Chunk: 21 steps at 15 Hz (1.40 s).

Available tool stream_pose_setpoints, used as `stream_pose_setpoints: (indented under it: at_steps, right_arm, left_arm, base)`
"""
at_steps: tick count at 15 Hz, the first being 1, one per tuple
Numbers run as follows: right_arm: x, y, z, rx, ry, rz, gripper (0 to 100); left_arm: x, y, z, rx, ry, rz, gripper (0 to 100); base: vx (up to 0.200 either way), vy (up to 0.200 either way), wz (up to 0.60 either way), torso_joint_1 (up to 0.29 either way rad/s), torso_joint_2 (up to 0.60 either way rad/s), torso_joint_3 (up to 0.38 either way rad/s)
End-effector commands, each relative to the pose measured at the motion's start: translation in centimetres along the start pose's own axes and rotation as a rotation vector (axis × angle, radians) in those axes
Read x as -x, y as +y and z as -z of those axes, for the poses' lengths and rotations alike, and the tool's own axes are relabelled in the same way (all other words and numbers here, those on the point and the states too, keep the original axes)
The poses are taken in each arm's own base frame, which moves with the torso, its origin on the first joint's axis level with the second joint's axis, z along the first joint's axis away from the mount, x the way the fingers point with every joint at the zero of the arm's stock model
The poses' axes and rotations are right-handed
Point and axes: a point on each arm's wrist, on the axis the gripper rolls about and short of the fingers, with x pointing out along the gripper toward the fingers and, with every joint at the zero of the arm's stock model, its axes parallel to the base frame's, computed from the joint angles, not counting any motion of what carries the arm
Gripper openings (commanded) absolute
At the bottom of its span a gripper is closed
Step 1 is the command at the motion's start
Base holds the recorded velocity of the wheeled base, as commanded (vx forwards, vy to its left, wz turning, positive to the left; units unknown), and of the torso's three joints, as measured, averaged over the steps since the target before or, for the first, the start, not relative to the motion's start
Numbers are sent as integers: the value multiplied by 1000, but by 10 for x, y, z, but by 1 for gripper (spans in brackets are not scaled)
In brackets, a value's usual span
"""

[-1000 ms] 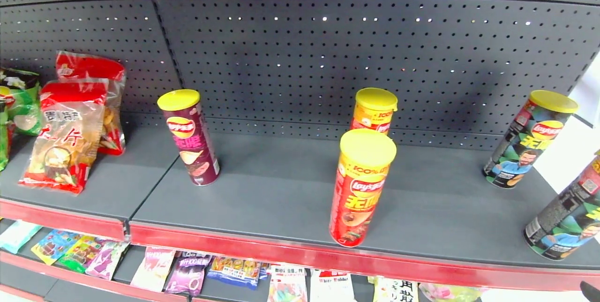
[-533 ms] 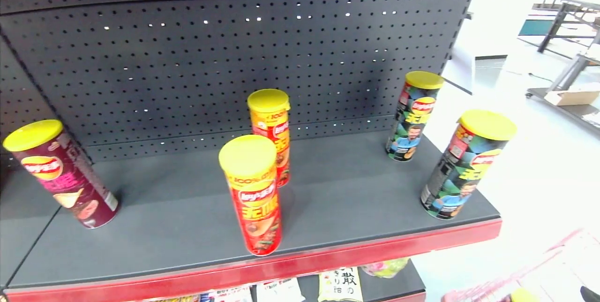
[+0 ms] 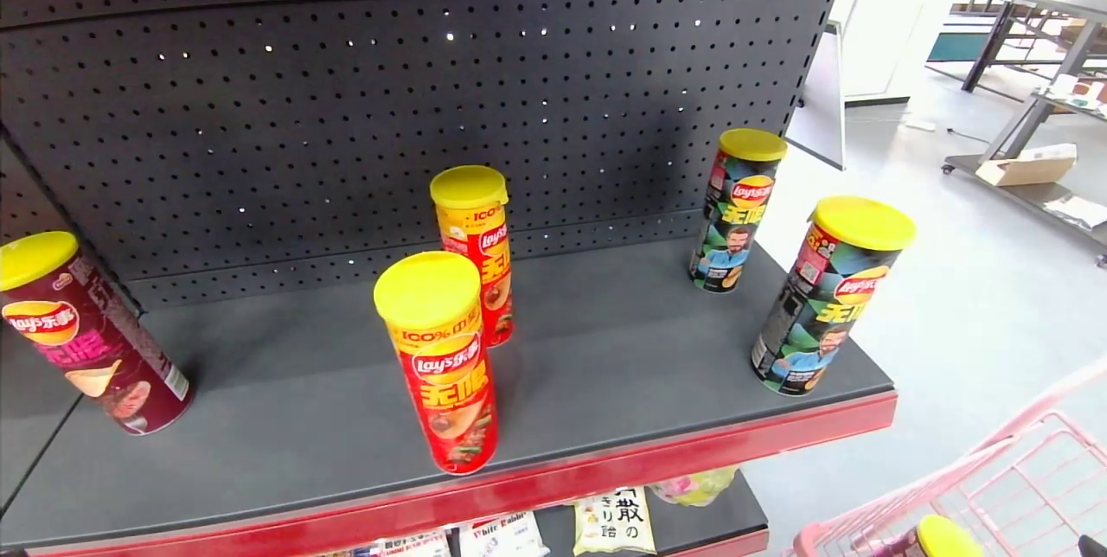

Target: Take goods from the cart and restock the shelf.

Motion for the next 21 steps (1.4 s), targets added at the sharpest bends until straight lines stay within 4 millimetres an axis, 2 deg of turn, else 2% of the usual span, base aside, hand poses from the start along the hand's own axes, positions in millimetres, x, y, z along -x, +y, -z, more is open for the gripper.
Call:
stream_pose_setpoints:
  at_steps: [1, 2, 3, 5, 7, 10, 21]
  right_arm:
    - [1, 0, 1, -40, -13, 20, 100]
    - [2, 0, 1, -42, -14, 21, 100]
    - [0, 0, 6, -48, 6, 64, 100]
    - [0, 0, 7, -57, 15, 96, 100]
    - [-1, 1, 9, -56, 21, 93, 100]
    - [-2, 1, 9, -57, 28, 89, 100]
    - [-3, 2, 14, -56, 48, 86, 100]
  left_arm:
    - [-66, 9, -45, 39, 129, 7, 100]
    - [-68, 9, -46, 39, 130, 8, 100]
    - [-96, 12, -51, 39, 157, 17, 100]
    - [-121, 11, -56, 34, 192, 7, 100]
    - [-145, -1, -63, 57, 234, 14, 100]
    - [-166, -17, -56, 101, 317, -7, 100]
    - [-192, -21, -34, 72, 457, -55, 100]
  base:
    - [0, 0, 0, 0, 0, 0]
    - [0, 0, 0, 0, 0, 0]
    - [0, 0, 0, 0, 0, 0]
    - [0, 0, 0, 0, 0, 0]
    - [0, 0, 0, 0, 0, 0]
    - [0, 0, 0, 0, 0, 0]
    - [0, 0, 0, 0, 0, 0]
